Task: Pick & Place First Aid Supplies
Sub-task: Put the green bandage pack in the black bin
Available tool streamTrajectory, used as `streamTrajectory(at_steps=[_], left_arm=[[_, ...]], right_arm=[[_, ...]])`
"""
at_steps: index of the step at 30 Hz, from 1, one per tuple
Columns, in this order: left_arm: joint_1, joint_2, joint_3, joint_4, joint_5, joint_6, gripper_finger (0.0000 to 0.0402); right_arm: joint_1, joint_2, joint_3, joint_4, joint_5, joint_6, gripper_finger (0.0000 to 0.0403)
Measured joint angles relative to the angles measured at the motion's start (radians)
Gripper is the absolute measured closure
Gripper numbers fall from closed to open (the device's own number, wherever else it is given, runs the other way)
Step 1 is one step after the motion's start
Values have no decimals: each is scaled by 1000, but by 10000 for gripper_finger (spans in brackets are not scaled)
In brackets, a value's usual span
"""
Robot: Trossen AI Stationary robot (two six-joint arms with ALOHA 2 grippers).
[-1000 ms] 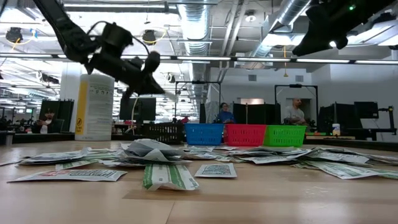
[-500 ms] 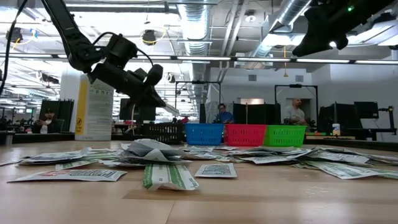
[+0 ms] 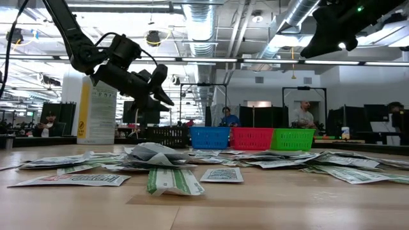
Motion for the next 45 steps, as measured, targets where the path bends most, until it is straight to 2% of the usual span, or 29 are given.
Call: streamTrajectory(at_steps=[7, 11, 16, 28, 32, 38, 45], left_arm=[[0, 0, 0, 1, -9, -58, 270], [0, -4, 0, 2, 46, -75, 270], [-4, -46, 0, 5, 101, -41, 270], [-85, -142, 0, 5, 101, 15, 270], [-133, -157, 0, 4, 115, 16, 270], [-233, -188, 0, 2, 161, 70, 270], [-398, -242, 0, 2, 138, 161, 270]], right_arm=[[0, 0, 0, 0, -13, 3, 290], [0, 0, 0, 1, -54, 3, 290], [0, 0, 0, 1, -60, 3, 290], [2, 0, 0, 4, -91, 38, 290], [3, 0, 0, 4, -146, 69, 290], [3, 0, 0, 5, -297, 82, 290], [11, 0, 0, 52, -424, 93, 290]])
